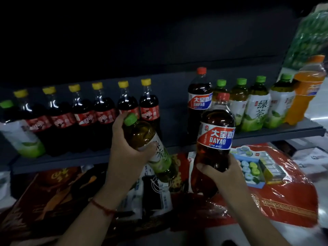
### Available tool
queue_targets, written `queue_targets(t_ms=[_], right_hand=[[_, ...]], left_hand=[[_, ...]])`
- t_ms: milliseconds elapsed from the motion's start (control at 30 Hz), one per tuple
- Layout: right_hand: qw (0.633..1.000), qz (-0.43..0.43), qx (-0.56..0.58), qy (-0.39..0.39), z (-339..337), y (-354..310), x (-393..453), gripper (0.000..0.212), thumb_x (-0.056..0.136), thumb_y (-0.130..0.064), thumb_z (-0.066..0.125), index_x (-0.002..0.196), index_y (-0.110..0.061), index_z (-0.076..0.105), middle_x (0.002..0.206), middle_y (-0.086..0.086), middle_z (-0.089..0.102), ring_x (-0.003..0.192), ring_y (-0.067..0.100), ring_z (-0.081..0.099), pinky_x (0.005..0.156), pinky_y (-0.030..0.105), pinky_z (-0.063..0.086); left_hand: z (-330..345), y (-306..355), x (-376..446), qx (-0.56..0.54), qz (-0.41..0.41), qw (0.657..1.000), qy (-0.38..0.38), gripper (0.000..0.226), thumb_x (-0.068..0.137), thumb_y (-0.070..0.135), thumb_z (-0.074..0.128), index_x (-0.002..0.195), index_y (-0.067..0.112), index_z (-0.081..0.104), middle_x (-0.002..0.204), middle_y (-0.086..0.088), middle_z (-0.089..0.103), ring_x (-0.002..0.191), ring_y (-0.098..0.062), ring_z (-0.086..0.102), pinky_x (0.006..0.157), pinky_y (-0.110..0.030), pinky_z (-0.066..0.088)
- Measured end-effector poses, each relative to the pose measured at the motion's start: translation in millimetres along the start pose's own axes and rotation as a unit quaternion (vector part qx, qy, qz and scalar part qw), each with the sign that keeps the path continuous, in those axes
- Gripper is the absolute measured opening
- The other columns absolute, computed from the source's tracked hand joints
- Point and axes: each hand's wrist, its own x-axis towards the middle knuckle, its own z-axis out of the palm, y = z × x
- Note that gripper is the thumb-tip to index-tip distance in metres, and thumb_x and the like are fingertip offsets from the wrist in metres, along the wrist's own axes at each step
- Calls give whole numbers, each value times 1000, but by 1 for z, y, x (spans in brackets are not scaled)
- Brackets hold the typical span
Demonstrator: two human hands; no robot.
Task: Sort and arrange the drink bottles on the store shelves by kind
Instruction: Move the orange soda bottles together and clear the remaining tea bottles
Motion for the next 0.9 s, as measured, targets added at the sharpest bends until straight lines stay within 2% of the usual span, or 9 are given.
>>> queue_targets(t_ms=[67,133,233,300,500,600,700,800,900], right_hand=[[1000,-11,-11,-5,11,-2,0,52,66,-14,88,107,-30,61,96,-9,72,83,4,70,69,23,54],[1000,-22,-21,-10,23,-7,1,52,67,-11,87,107,-28,60,97,-8,71,78,-1,68,59,13,51],[999,-32,-36,-18,42,-13,11,63,66,-13,88,121,-23,58,107,-6,70,93,9,68,71,24,56],[999,-36,-27,-22,56,-16,22,69,66,-13,89,126,-22,56,112,-6,69,101,14,67,81,34,57],[997,-71,-21,-23,94,-34,71,71,67,-7,87,129,-13,53,118,0,67,108,15,64,93,33,53],[992,-107,-59,-34,107,-37,96,62,67,-5,87,122,-12,59,111,1,71,105,15,66,93,34,54],[991,-108,-80,-22,116,-36,118,62,63,-2,88,117,-14,58,106,-3,70,102,12,65,90,30,54],[990,-104,-97,-23,121,-31,136,70,60,-3,89,122,-13,57,113,0,70,107,17,64,98,42,52],[991,-96,-85,-32,125,-25,145,69,64,1,86,124,-14,54,116,2,68,111,19,62,100,43,50]], left_hand=[[-15,-4,-1,9,9,1000,-7,86,77,10,81,124,62,31,115,15,54,102,0,61,79,-20,55],[-28,-7,0,0,11,1000,-3,86,77,7,80,122,61,32,112,17,55,101,-1,62,80,-20,55],[-44,-16,1,-15,8,1000,1,86,76,3,80,122,59,33,103,32,55,100,4,61,78,-14,53],[-52,-20,2,-20,9,1000,-1,86,77,3,80,121,61,34,101,35,55,99,4,62,76,-14,53],[-69,-28,4,-24,5,1000,-1,87,75,7,82,127,56,33,112,23,53,101,5,61,74,-11,52],[-77,-31,5,-10,3,1000,9,90,74,13,84,122,65,29,118,20,51,104,6,58,76,-12,52],[-82,-32,6,-13,-1,1000,12,90,74,16,84,119,70,29,118,23,49,105,4,58,77,-18,53],[-86,-35,8,-20,-8,1000,10,89,74,15,83,119,70,30,117,23,51,105,3,59,76,-19,54],[-88,-41,9,-15,-19,1000,9,91,73,16,84,122,68,28,123,14,52,108,-2,59,82,-23,54]])
